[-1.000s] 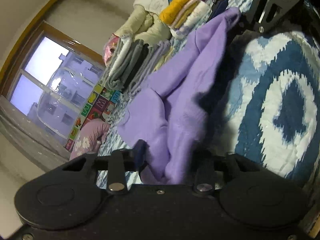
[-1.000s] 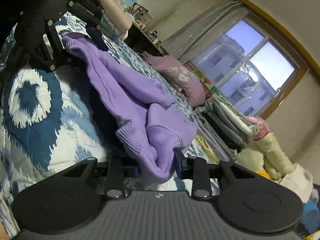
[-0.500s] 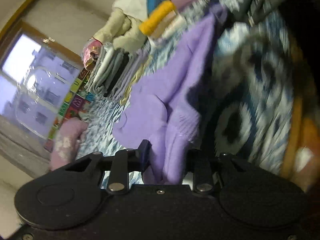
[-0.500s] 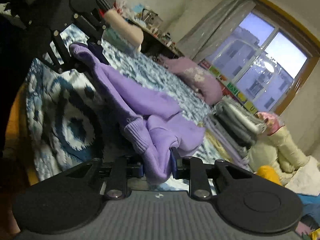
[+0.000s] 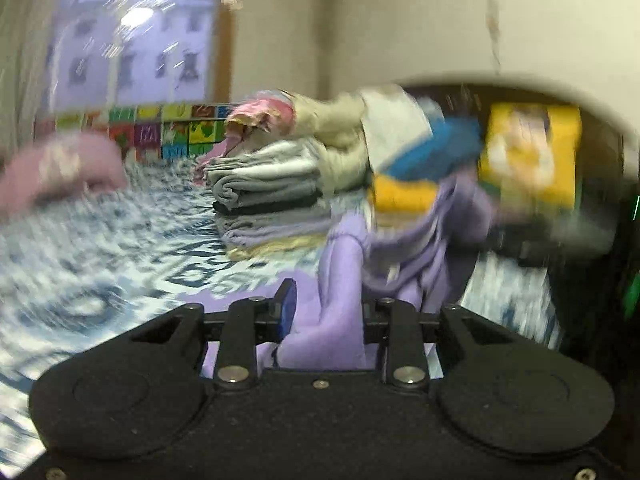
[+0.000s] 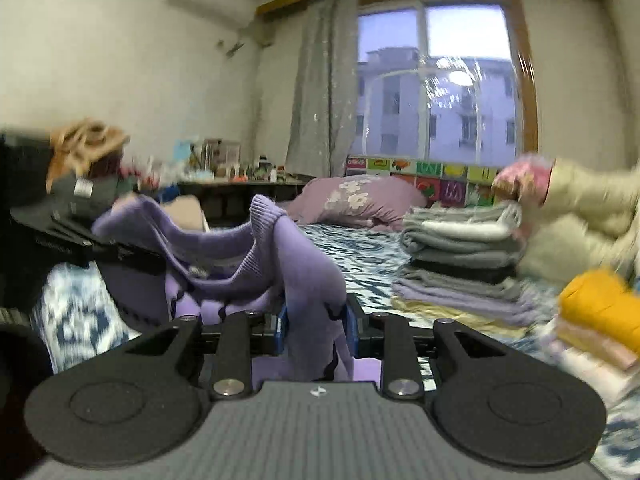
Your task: Fold clothes
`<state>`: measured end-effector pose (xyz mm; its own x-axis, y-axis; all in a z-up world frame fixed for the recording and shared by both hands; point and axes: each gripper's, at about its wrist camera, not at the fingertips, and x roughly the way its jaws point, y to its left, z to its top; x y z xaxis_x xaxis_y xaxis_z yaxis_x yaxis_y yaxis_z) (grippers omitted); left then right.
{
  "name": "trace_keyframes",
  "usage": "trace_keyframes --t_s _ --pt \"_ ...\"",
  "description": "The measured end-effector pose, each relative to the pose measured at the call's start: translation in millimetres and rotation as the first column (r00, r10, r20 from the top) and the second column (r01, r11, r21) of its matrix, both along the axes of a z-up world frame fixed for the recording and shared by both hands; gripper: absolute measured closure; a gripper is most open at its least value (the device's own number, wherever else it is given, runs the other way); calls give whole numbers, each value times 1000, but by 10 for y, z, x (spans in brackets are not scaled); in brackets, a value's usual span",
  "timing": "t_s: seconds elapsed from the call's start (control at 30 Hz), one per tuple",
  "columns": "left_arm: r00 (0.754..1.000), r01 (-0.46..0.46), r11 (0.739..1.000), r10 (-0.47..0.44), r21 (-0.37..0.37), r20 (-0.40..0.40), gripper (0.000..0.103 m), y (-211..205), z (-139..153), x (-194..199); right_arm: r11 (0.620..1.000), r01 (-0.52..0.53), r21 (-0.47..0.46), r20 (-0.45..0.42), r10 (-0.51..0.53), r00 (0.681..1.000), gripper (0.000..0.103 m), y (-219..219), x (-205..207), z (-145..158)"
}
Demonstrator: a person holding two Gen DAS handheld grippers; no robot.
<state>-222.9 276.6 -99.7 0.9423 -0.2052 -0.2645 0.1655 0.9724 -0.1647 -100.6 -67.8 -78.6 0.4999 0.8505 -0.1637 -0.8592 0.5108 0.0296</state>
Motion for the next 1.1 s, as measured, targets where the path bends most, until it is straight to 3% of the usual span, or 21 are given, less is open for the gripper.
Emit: trace_keyframes --t_s 0.07,0.13,0.27,0.4,0.6,0.83,1.0,1.1 --pt "1000 -11 990 11 -143 -2 76 207 -32 247 999 -3 37 -83 6 997 77 90 283 -42" --pt "1000 -17 972 15 -233 -9 77 376 -89 475 998 -2 69 -167 13 986 78 184 576 -100" --pt "1000 -10 943 6 -333 -12 86 636 -188 826 997 -4 82 -272 26 962 80 430 1045 -252" --pt "999 10 917 -26 -399 -35 87 895 -317 1214 994 -9 107 -359 47 932 81 600 1401 -391" --pt "997 51 911 -73 -409 -39 89 1199 -470 1718 987 -10 162 -465 85 881 82 678 1862 -542" --pt "987 41 914 -99 -403 -124 90 1339 -719 2237 983 60 172 -593 55 804 83 796 2325 -845" --pt "979 51 914 -124 -403 -159 90 1406 -866 2435 979 110 169 -651 28 758 83 791 2421 -1001" --pt "972 16 918 -107 -395 -208 89 1431 -989 2479 981 121 149 -663 8 748 82 824 2436 -1075"
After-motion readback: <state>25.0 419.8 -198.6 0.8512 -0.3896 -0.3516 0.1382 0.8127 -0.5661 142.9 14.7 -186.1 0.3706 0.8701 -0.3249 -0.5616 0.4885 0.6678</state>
